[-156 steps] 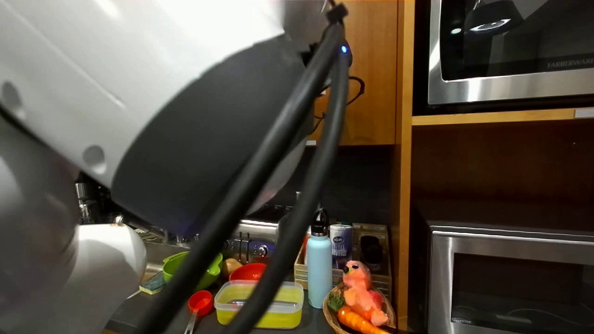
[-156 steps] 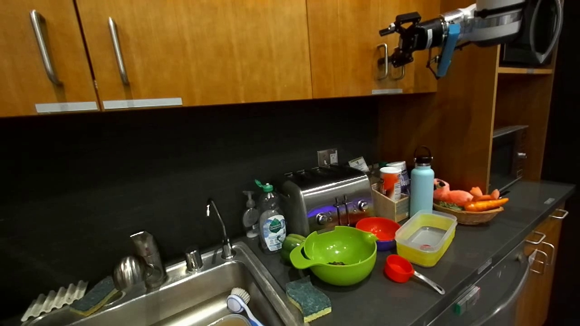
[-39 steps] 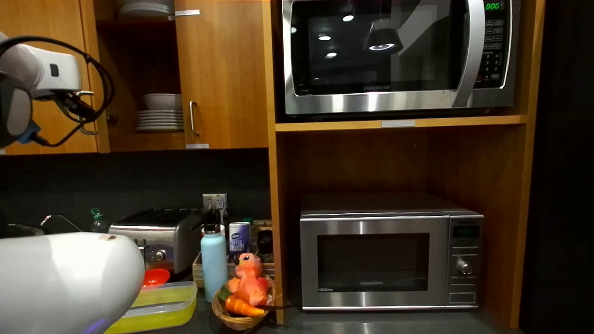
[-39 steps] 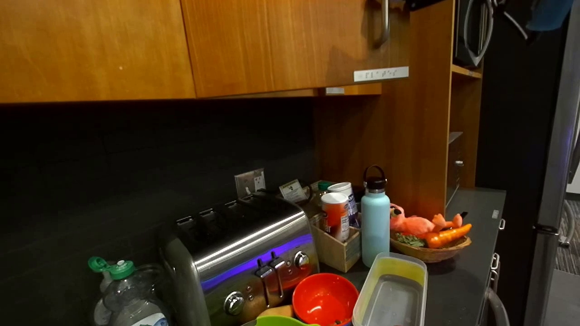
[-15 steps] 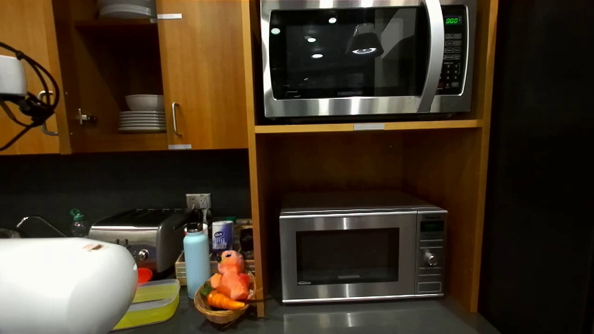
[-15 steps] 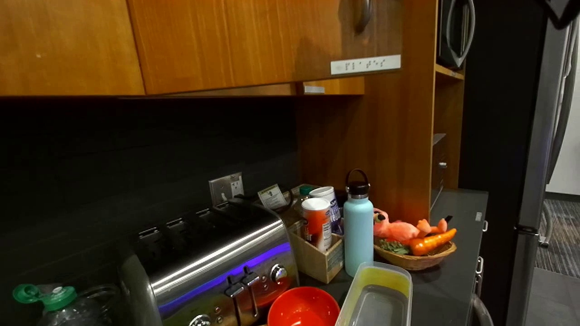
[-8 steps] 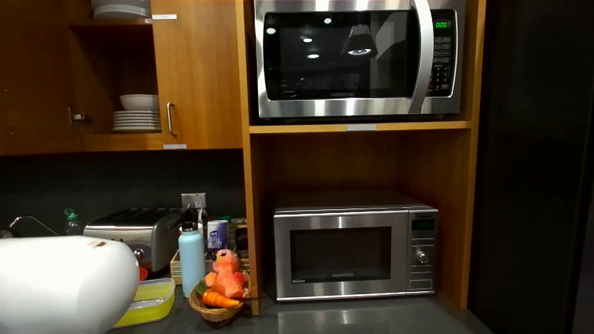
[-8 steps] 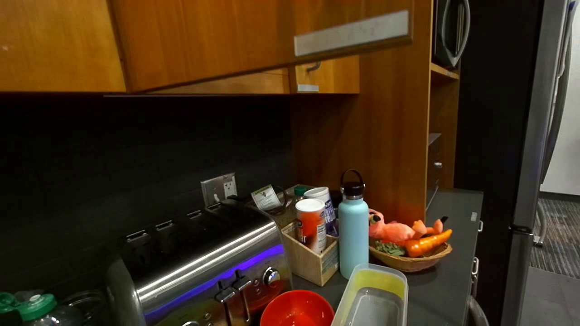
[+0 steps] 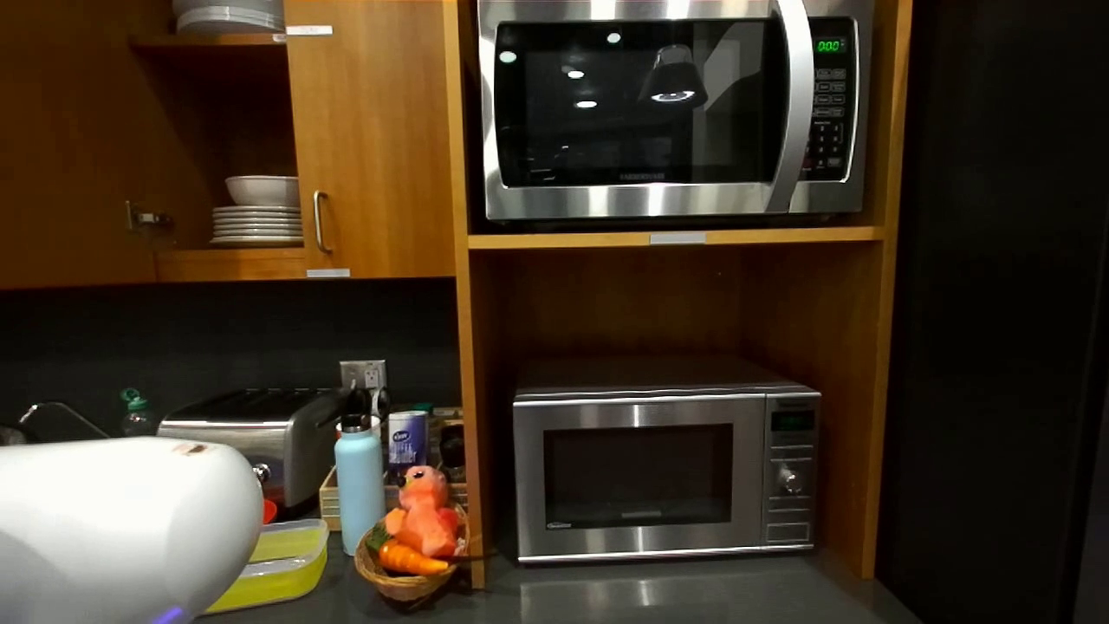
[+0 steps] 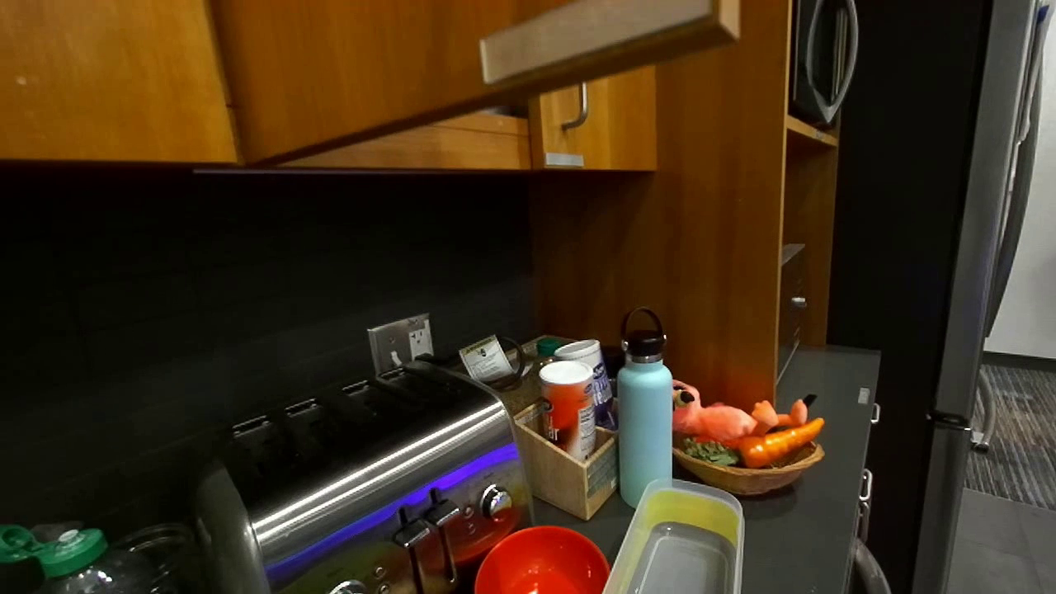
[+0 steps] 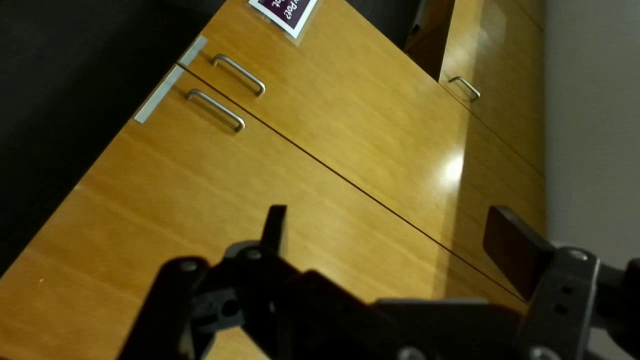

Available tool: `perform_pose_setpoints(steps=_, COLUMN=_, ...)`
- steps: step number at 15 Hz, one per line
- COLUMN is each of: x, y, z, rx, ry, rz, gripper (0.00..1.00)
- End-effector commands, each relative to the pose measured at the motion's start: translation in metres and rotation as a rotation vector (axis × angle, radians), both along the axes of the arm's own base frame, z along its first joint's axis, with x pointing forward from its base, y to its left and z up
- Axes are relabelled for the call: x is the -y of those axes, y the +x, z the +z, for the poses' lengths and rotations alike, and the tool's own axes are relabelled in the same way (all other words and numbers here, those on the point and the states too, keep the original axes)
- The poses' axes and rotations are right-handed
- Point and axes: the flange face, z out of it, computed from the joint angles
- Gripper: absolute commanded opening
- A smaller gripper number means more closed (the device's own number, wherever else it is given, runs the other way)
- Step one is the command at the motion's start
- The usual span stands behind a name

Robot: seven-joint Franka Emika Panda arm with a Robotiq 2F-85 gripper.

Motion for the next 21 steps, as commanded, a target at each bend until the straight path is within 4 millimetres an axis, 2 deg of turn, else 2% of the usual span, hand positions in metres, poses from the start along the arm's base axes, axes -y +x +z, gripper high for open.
perform_pose_setpoints(steps=1, x=-0.0025, y=0.0018, z=0.0004, rx=-0.011, ry=-0.006, rz=0.006, gripper=1.00)
perform_pose_setpoints(steps=21, x=-0.0058, y=0.0038, z=0.0007, rx=-0.024, ry=-0.012, rz=0.012, gripper=1.00)
